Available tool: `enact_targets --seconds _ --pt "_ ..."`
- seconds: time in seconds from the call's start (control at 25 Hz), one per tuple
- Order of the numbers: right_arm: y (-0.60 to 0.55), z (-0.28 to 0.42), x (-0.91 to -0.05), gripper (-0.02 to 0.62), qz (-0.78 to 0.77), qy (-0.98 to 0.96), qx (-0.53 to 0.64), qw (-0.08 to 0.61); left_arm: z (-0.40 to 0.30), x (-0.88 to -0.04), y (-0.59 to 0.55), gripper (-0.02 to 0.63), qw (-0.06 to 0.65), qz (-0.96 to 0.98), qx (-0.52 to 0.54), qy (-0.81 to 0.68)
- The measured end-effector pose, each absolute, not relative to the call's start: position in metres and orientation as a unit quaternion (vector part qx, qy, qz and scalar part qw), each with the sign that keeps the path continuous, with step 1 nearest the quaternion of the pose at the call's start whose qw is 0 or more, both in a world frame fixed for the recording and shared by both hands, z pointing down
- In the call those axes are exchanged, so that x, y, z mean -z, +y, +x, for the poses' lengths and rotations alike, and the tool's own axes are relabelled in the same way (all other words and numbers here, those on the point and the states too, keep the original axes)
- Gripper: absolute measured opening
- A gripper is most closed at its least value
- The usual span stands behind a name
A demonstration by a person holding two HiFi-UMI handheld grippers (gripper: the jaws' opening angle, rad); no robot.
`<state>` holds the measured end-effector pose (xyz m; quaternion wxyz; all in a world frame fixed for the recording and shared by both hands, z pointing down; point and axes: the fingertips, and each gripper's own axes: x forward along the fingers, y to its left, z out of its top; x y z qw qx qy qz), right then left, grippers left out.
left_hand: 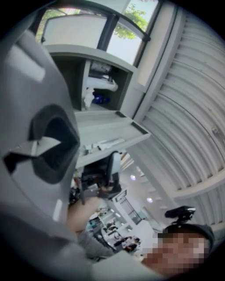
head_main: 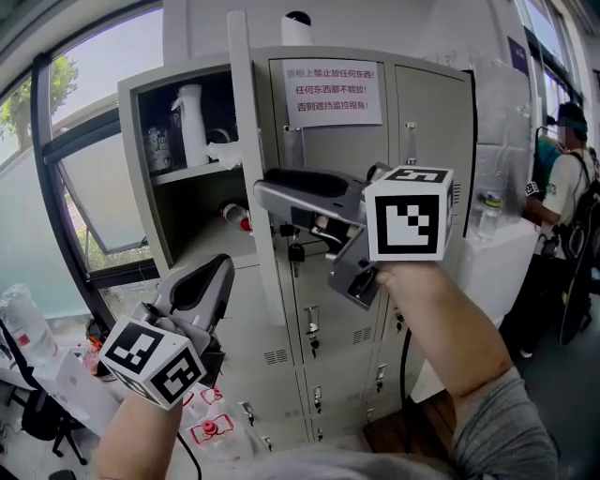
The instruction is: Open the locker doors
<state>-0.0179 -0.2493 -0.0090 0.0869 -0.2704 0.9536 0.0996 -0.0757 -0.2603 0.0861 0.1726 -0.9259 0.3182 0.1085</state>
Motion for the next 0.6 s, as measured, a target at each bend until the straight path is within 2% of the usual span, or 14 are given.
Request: enact_targets --seconds 0.36,0.6 --pt "-0.246 0.055 0.010 0.118 -0.290 0.947 -0.086 0.108 -0.031 -0.105 -0.236 0.005 0.152 -0.924 -0.098 0.338" --pt "-0.254 0.101 0.007 0.080 -0.344 0.927 -0.087 0.124 -0.016 -0.116 -0.223 0.005 0.142 -0.921 -0.097 0.349"
